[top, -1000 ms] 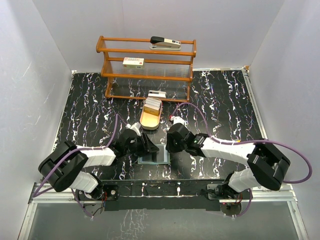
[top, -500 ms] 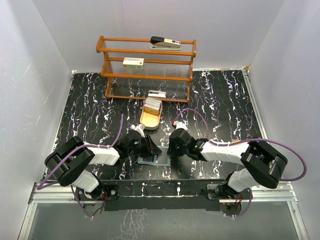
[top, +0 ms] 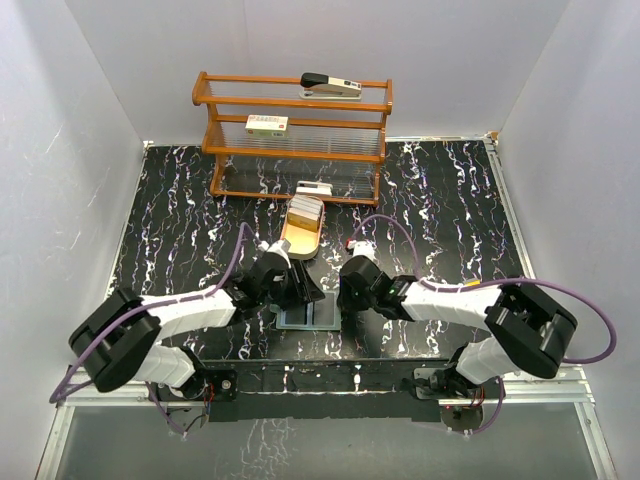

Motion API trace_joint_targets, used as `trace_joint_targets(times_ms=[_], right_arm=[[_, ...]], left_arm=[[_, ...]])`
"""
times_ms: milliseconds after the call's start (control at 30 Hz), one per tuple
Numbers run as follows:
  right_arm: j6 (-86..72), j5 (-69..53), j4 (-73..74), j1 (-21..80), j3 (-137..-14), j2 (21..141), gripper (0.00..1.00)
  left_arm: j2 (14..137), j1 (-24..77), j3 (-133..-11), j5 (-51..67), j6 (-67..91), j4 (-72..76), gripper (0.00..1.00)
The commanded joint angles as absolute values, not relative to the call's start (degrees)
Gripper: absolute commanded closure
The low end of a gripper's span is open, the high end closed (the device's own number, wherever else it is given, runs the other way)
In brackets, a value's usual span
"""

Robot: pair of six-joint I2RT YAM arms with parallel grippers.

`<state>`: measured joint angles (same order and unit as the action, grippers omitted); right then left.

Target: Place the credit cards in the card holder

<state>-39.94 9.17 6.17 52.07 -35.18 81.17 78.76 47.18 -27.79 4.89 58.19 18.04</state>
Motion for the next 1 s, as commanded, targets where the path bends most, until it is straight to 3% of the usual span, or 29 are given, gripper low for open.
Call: trace_joint_targets(times_ms=[0,400,567,967], right_arm=[[-39.0,11.7,10.0,52.2,-39.8,78.0,0.81],[-45.2,6.0,8.2,54.8,-45.5,77.8,0.77],[-46.5,5.5,6.7,55.7,-48.1,81.7,0.76],[-47.5,4.6,4.3,57.7,-50.9,91.7,0.79]], left_arm=[[73.2,45.5,-31.6,1.2,55.8,5.1,0.49],[65.5,31.8,-33.5,8.8,48.8,-9.7,0.49],[64.6,28.6,-29.8,17.1,50.0,-4.9,0.49],[65.1,25.9,-26.1,21.4,51.4,-0.1,0.48]])
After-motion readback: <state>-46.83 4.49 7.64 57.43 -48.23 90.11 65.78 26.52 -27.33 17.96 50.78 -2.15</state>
